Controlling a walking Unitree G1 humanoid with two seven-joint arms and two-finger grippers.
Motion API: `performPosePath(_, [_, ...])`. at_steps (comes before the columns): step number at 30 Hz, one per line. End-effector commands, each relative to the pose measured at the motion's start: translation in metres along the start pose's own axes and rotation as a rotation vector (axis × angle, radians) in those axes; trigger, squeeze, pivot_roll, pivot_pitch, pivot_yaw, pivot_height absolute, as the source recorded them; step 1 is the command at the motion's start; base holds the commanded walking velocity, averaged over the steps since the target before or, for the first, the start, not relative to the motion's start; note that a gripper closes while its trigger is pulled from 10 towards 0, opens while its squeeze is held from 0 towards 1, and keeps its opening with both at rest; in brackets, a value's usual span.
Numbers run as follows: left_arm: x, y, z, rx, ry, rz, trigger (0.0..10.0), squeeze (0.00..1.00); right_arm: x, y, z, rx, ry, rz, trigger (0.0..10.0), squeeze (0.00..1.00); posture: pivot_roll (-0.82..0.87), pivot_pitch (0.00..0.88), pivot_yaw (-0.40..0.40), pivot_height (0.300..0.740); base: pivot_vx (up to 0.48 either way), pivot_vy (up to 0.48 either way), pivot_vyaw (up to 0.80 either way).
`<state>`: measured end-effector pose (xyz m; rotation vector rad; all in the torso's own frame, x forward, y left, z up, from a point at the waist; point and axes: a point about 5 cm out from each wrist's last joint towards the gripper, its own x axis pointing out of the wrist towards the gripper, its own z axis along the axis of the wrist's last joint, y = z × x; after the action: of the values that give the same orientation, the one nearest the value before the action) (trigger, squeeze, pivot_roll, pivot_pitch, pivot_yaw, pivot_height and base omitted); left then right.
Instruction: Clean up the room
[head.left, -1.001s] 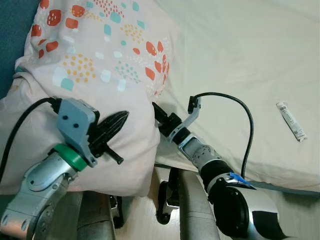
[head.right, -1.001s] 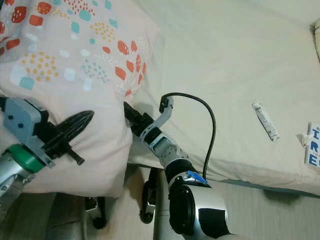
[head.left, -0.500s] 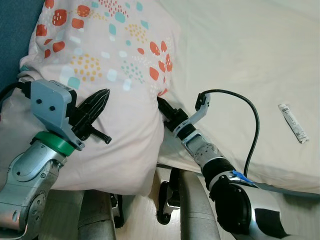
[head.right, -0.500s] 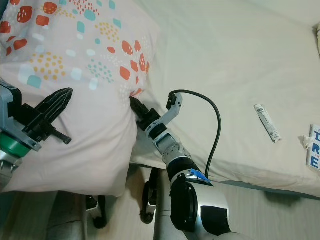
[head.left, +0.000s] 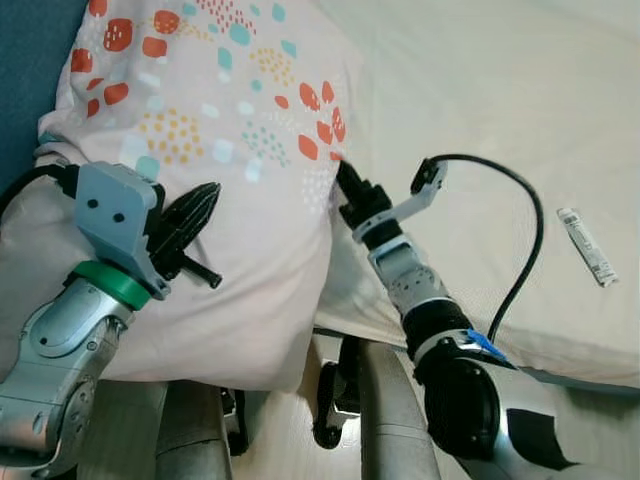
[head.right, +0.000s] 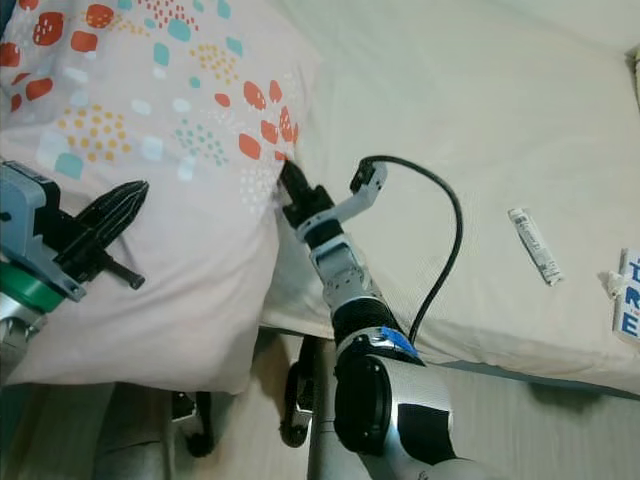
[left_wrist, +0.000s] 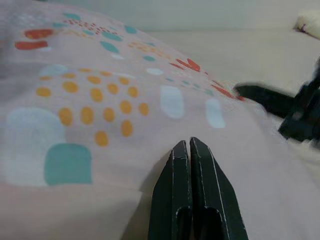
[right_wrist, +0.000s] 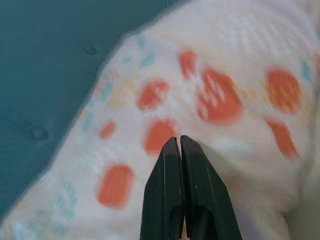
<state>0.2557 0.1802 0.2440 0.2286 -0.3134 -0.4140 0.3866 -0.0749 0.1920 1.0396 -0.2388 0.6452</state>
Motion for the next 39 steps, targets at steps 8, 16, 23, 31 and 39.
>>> performPosePath(8, [0.0,0.004,-0.003,0.024,-0.001,0.034,10.0,0.0,-0.037,-0.026,-0.041,-0.086,0.151,-0.17,4.9,0.02,0.2,0.354,-0.141,0.608,0.0,0.0,0.0])
performPosePath(16, [-0.001,0.001,0.0,0.01,-0.013,0.009,10.0,0.0,-0.052,-0.041,-0.027,-0.113,0.05,-0.276,10.0,1.0,0.21,0.354,-0.14,0.608,0.0,0.0,0.0])
performPosePath(23, [0.0,0.002,-0.001,0.012,-0.018,0.008,10.0,0.0,-0.061,-0.051,-0.014,-0.153,0.019,-0.331,10.0,1.0,0.22,0.349,-0.131,0.608,0.0,0.0,0.0])
performPosePath(31, [0.002,0.003,0.002,0.022,-0.025,-0.008,10.0,0.0,-0.054,-0.045,-0.037,0.055,0.139,-0.244,10.0,1.0,0.25,0.346,-0.12,0.608,0.0,0.0,0.0])
performPosePath(39, [0.001,0.001,0.007,0.031,-0.033,-0.027,10.0,0.0,-0.056,-0.046,-0.048,0.101,0.185,-0.295,10.0,1.0,0.27,0.34,-0.122,0.608,0.0,0.0,0.0])
